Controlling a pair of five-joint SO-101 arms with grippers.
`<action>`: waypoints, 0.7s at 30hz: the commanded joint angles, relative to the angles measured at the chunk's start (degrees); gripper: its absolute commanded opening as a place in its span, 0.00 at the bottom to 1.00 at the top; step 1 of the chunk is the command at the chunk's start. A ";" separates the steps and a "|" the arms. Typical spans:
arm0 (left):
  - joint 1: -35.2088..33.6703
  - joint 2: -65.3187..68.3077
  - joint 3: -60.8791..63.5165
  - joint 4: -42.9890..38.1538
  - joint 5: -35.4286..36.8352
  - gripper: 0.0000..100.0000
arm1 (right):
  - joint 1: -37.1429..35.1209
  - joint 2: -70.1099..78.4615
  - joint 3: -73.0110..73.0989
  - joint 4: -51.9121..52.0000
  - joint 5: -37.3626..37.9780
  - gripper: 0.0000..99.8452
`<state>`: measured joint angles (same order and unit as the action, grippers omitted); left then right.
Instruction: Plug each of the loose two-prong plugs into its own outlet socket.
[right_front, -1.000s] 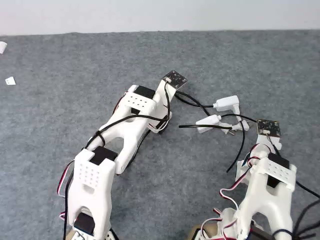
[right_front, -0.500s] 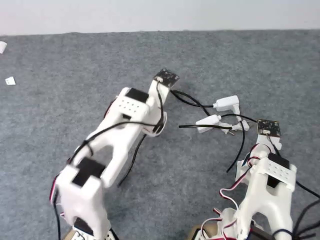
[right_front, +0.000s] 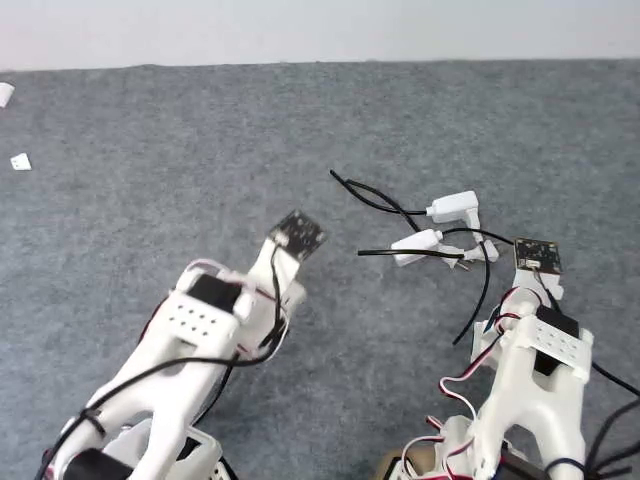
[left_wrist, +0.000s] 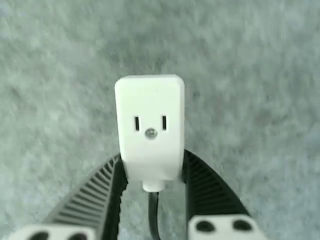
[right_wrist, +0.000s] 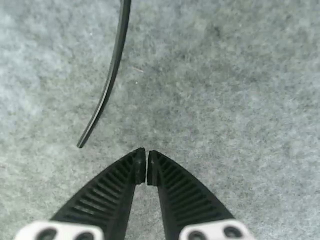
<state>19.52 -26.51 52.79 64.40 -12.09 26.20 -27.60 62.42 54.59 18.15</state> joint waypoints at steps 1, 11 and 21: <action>-0.18 -3.52 1.80 -1.41 0.88 0.05 | -0.40 -1.36 -0.26 -0.57 0.00 0.01; -5.10 -3.08 4.79 -9.05 7.82 0.22 | -0.40 -1.36 -0.26 -0.48 0.00 0.01; -6.07 -11.43 11.38 1.58 3.25 0.19 | -0.40 -1.36 -0.26 -0.66 -0.09 0.01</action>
<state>14.77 -30.73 59.82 63.43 -6.90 26.20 -27.60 62.42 54.59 18.15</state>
